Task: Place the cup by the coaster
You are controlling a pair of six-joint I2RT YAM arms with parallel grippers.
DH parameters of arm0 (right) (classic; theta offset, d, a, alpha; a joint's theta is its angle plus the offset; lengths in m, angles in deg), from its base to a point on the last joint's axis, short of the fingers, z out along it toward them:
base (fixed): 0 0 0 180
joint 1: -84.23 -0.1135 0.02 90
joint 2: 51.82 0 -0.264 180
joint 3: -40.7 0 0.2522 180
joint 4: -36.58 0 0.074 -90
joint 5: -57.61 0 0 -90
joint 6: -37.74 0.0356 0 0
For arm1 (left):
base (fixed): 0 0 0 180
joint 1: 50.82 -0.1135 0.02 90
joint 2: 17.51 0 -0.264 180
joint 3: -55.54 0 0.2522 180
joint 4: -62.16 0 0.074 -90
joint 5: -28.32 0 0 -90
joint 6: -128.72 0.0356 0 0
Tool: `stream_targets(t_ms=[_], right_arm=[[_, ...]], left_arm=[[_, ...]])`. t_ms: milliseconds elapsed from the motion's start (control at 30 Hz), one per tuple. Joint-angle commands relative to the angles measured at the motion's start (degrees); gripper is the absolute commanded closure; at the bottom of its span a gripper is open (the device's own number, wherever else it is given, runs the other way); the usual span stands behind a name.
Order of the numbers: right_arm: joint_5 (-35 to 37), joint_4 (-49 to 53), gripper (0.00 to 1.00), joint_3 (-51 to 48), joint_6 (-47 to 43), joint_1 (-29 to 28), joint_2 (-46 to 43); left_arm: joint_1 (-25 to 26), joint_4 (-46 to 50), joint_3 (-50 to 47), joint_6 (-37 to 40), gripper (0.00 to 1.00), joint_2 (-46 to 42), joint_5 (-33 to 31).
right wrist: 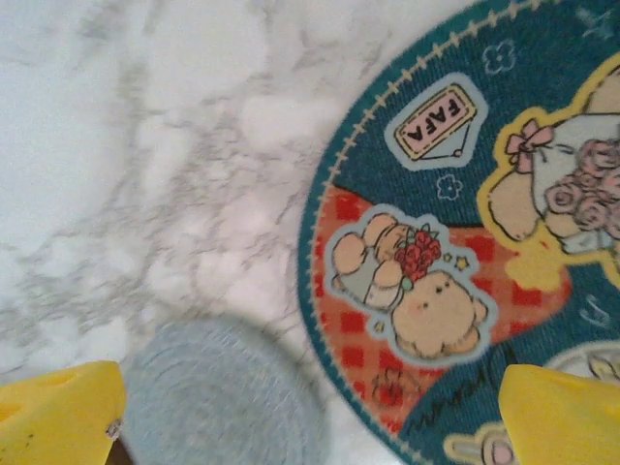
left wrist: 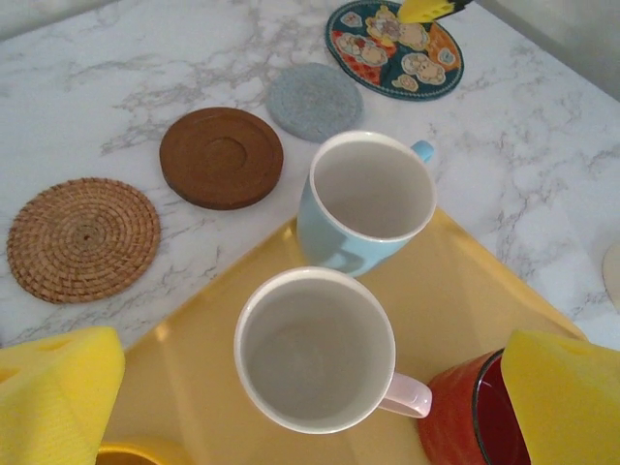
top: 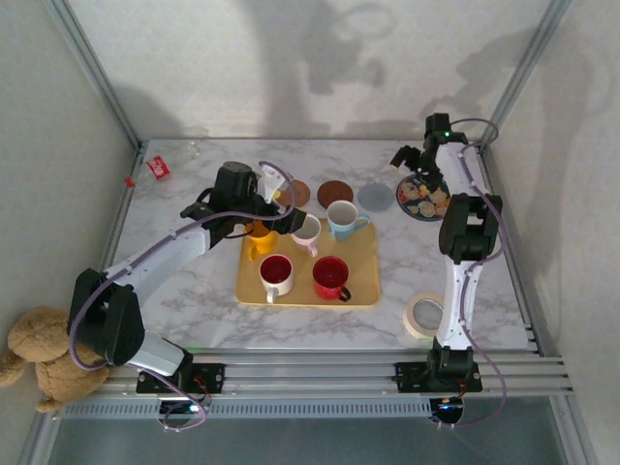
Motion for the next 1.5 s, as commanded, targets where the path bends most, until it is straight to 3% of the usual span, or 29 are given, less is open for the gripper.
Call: stream_targets(t_ms=[0,167,300,667,1067,1200,1467], right_arm=[[-1.3,-3.7,0.01,-2.6,-2.3,-0.4,-7.3],[-1.6,-8.3,0.01,-11.9,-6.4,-1.4,-17.4],[-2.8,-12.3,0.01,-21.2,-10.0,-2.2,-27.0],[-7.6,-21.3,0.01,-44.9,-13.1,-3.4,-53.8],[-16.6,-21.6,0.01,-62.9,-14.9,-4.4,-75.5],[-21.4,-20.9,0.01,-66.1,-15.1,-5.4,-78.1],[-21.0,-23.3,0.01,-70.2,-16.0,-10.3,-77.8]], left_arm=[[-0.3,-2.4,2.9,-2.9,0.00,-3.4,-2.9],[-0.3,-1.7,4.8,-5.5,0.00,-5.8,-9.0],[-0.4,5.3,9.8,-7.6,0.00,-6.7,-16.0],[-0.9,18.2,14.7,-14.1,0.00,-12.9,-26.4],[-3.0,25.4,13.7,-19.3,0.00,-10.9,-23.7],[-4.8,26.5,11.9,-20.3,0.00,-8.7,-22.2],[-9.2,25.4,5.7,-19.5,0.01,-7.3,-14.8]])
